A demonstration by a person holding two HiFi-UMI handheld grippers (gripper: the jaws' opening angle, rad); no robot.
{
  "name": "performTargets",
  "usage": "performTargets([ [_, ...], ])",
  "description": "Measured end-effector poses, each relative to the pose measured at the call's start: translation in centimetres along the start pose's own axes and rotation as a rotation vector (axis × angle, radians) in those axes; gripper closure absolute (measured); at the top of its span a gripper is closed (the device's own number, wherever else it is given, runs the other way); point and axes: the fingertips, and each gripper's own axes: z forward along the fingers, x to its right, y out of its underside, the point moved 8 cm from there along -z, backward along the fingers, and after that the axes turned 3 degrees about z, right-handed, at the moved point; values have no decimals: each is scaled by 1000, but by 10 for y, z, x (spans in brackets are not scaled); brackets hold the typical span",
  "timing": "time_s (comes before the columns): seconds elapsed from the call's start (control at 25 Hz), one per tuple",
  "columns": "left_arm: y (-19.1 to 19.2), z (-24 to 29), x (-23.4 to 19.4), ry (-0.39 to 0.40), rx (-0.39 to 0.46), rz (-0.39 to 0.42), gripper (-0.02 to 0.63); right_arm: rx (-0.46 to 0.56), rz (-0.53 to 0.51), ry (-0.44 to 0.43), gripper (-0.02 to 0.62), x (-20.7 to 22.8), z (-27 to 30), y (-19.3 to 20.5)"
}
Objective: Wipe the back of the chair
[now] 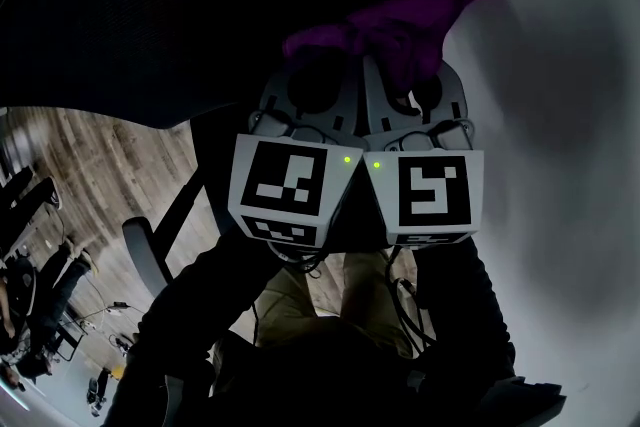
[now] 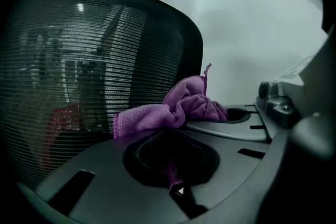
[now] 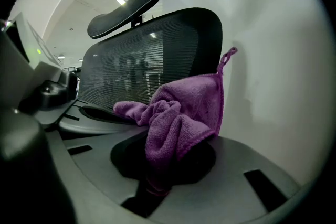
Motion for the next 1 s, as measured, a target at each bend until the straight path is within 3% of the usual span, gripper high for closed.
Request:
performTargets([
  [0.64, -3, 15, 28, 33, -7, 18, 611, -1, 26, 41, 532, 26, -18, 7],
  [1.0, 2, 14, 25, 31, 25, 24, 611, 35, -11, 31, 532, 24, -15, 9],
])
